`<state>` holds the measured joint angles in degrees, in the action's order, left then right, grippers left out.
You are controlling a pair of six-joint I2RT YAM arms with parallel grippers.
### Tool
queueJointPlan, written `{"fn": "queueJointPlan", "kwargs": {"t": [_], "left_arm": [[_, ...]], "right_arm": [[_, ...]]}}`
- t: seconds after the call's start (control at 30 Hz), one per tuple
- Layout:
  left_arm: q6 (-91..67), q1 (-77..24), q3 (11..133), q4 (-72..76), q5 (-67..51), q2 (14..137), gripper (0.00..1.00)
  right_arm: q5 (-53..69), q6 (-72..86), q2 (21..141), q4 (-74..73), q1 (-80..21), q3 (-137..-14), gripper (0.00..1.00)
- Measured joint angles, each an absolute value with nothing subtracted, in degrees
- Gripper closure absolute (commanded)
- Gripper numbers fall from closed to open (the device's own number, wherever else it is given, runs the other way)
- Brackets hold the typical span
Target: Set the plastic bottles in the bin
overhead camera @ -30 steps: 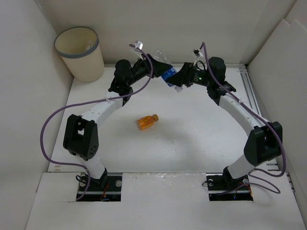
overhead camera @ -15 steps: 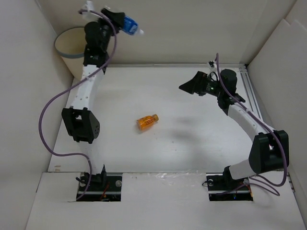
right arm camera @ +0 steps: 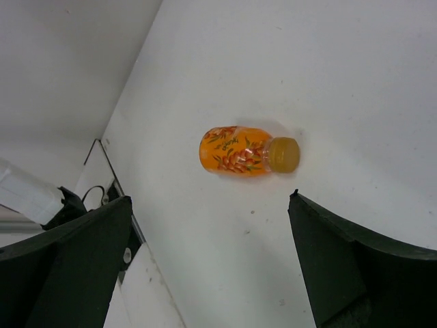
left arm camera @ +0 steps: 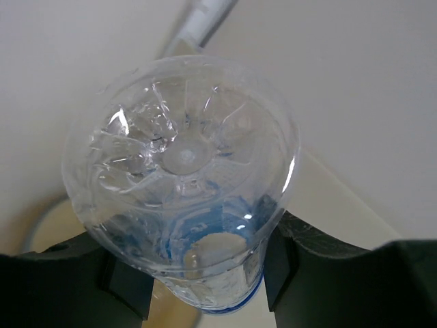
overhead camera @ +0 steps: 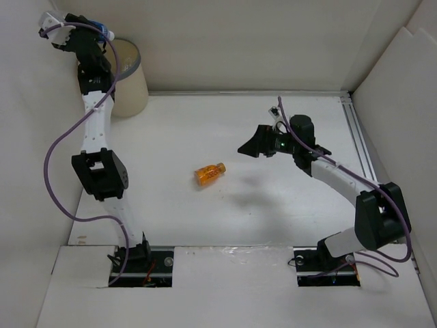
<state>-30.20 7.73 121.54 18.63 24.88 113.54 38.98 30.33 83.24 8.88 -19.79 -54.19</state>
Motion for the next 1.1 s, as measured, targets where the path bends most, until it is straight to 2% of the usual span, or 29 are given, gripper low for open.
{"fn": "queueJointPlan", "kwargs": {"t": [0.13,0.17,0.2,0.23,0.27,0.3,0.33,0.37,0.4,0.7,0.9,0.97,1.1], "left_arm": [[-29.7,10.9,121.6,20.6,25.9,116.9,0.99],[-29.6,11.5,121.8,20.8,25.7,118.1,0.93],[-29.6,11.9,122.1,20.9,25.4,119.4,0.62],[-29.6,12.1,122.6,20.9,24.9,120.9,0.43],[-29.5,12.2,123.2,21.0,24.4,122.3,0.35],[-29.8,12.2,123.9,21.0,23.6,124.0,0.32],[-29.8,12.2,124.3,21.1,22.6,125.3,0.19],[-30.2,12.2,124.9,21.0,21.6,126.6,0.13],[-30.5,12.2,125.5,21.1,20.4,127.8,0.02],[-32.0,12.9,133.5,20.6,11.6,131.4,0.00],[-29.2,11.4,136.5,18.0,4.6,127.0,0.00],[-27.7,9.4,133.7,16.8,1.2,122.6,0.00],[-23.9,2.9,120.6,14.6,-4.8,108.4,0.00]], "right_arm": [[38.8,29.8,83.2,8.9,-21.0,-52.9,0.00],[38.5,29.6,83.2,8.9,-21.2,-52.6,0.00],[38.2,29.4,83.1,8.8,-21.2,-52.4,0.00],[37.6,29.3,83.1,8.7,-21.5,-52.3,0.00],[36.9,28.9,83.0,8.5,-21.8,-52.2,0.00],[35.9,28.3,82.9,8.0,-22.3,-52.1,0.00],[35.0,27.9,82.9,7.4,-23.0,-52.1,0.00],[33.5,27.3,82.8,6.7,-24.1,-52.1,0.00],[31.6,26.7,82.8,5.7,-25.4,-52.1,0.00],[9.1,26.3,84.3,-4.8,-39.9,-56.7,0.00],[-5.9,36.9,90.1,-9.8,-45.8,-64.1,0.00],[-10.2,41.6,93.6,-11.7,-47.1,-68.2,0.00],[-18.8,54.0,102.2,-19.9,-49.8,-79.0,0.00]]}}
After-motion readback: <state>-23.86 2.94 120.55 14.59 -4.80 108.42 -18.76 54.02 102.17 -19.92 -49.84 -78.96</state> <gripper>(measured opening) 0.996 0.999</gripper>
